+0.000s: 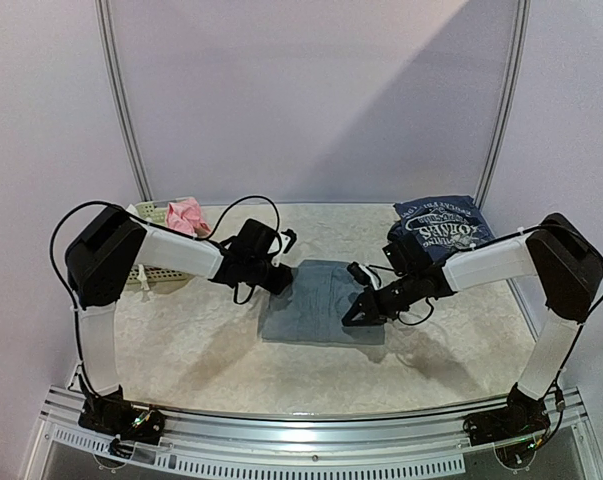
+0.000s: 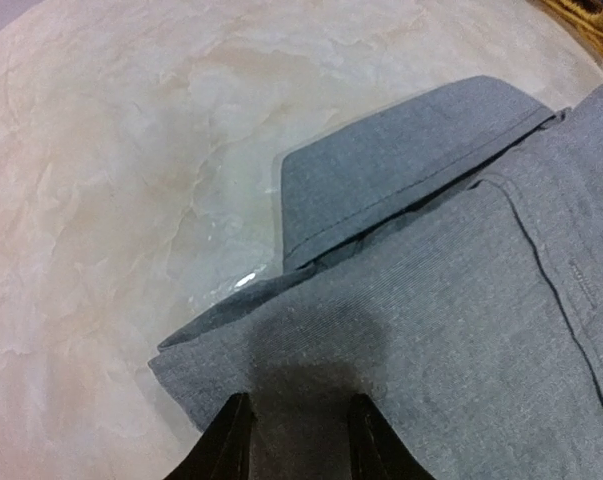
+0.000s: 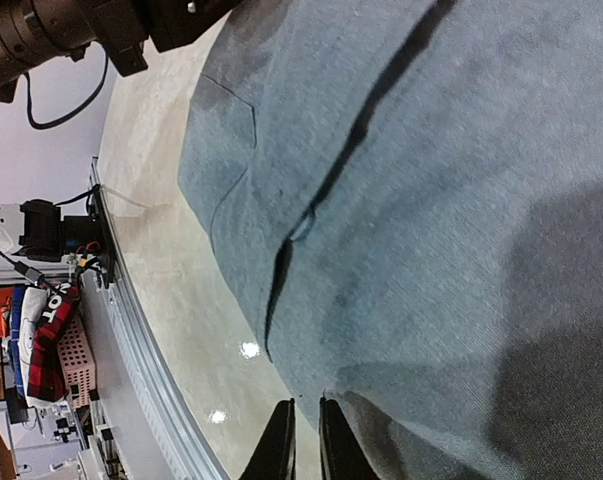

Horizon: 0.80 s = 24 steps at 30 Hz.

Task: Fold and stack the mixed laundry pile
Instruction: Adjust the square-folded shirt at the center of the board.

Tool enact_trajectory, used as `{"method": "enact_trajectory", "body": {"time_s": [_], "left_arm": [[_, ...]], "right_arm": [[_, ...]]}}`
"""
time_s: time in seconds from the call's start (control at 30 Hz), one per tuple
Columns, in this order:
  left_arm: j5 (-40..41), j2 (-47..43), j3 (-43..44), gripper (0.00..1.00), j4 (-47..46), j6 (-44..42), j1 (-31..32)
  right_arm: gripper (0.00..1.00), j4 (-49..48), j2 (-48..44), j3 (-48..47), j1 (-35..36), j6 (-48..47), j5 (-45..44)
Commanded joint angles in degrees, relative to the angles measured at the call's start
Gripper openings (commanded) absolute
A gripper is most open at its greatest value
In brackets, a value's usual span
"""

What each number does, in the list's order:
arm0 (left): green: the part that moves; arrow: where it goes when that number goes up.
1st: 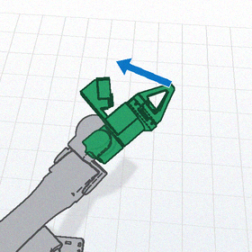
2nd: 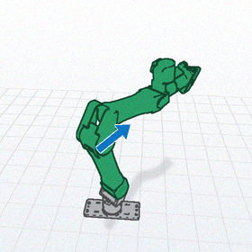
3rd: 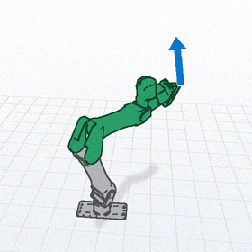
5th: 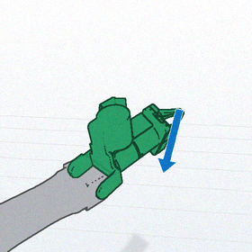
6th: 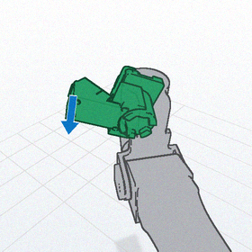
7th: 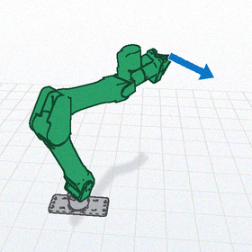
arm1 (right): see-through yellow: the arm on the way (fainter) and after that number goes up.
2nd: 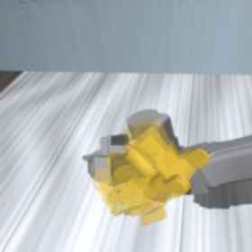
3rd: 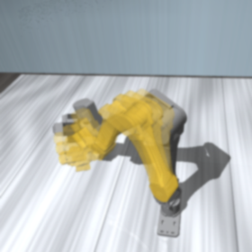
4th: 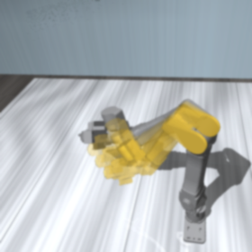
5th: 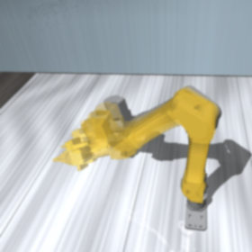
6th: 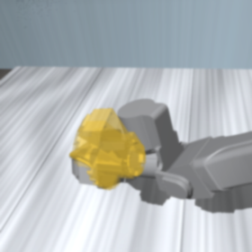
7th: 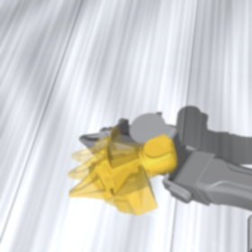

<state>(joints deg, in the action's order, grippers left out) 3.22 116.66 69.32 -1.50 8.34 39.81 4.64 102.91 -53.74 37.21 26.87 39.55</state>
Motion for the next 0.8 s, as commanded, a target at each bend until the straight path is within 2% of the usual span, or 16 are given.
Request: {"method": "enact_trajectory", "body": {"time_s": [0.0, 0.47, 0.63, 0.77], "left_arm": [[-1.2, 3.0, 0.6, 0.34, -1.0, 0.8, -1.6], [-2.8, 4.9, 1.0, 0.33, -1.0, 1.7, -3.3], [-1.9, 1.5, -0.6, 0.34, -0.9, 1.1, -3.3], [0.0, -2.9, -2.7, 0.41, -0.5, 0.1, -3.0]], "right_arm": [[0.1, -2.4, -0.3, 2.8, 0.0, 1.2, -1.1], [0.1, -3.2, 3.6, 5.7, 0.0, 2.0, -2.8], [0.11, -2.2, 0.8, 4.9, 0.0, 2.3, -3.3], [0.11, 0.6, -2.7, 3.2, 0.0, 1.3, -4.5]]}}
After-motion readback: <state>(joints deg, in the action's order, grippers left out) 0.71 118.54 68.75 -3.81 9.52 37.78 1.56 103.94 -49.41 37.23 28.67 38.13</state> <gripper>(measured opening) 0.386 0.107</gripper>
